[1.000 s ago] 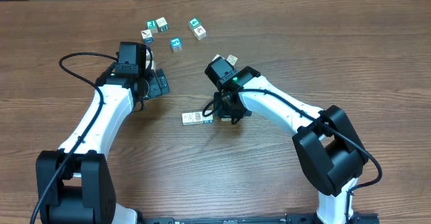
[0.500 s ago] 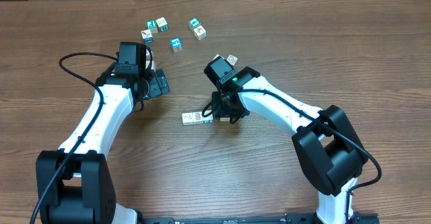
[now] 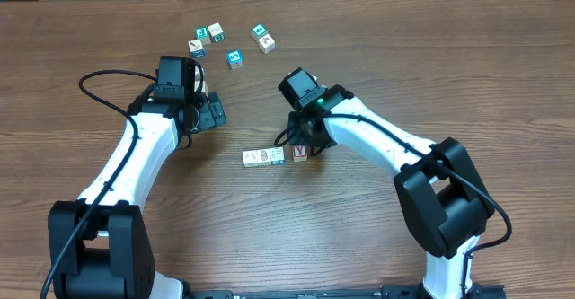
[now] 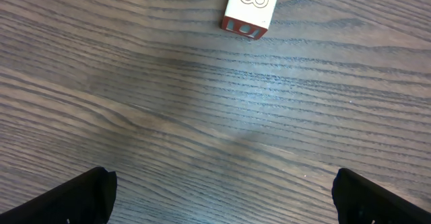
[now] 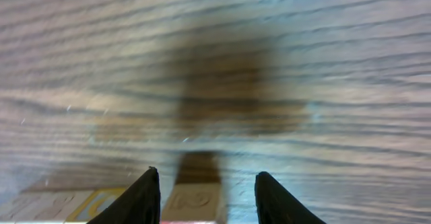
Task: Form a horizontal line
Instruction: 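Open the right gripper to release the Y block and lift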
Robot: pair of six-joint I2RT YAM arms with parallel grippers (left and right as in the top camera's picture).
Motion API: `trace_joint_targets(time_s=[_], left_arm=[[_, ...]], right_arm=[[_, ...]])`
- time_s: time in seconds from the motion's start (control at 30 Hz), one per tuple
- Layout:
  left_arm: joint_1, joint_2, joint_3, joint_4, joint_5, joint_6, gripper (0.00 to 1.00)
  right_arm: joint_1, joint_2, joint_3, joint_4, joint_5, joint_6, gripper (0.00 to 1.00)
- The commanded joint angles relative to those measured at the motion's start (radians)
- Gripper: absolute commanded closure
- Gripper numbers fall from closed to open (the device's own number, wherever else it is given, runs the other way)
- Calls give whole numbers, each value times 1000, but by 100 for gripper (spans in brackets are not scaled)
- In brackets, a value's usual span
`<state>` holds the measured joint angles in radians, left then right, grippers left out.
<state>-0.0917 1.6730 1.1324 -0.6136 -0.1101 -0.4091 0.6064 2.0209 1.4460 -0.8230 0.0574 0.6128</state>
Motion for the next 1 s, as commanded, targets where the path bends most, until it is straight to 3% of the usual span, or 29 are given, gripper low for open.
trace_joint_targets(time_s=[0.0, 0.13, 0.3, 0.97], left_arm=[[0, -18, 11, 0, -12, 10, 0], [0, -18, 11, 0, -13, 10, 0], [0, -18, 11, 0, -12, 10, 0], [0, -18, 11, 0, -12, 10, 0]], right_arm=[[-37, -1, -7, -9, 27, 48, 58], [-54, -1, -7, -92, 0, 64, 67], [-44, -1, -24, -121, -15, 64, 96], [-45, 58, -33, -71, -176, 64, 96]])
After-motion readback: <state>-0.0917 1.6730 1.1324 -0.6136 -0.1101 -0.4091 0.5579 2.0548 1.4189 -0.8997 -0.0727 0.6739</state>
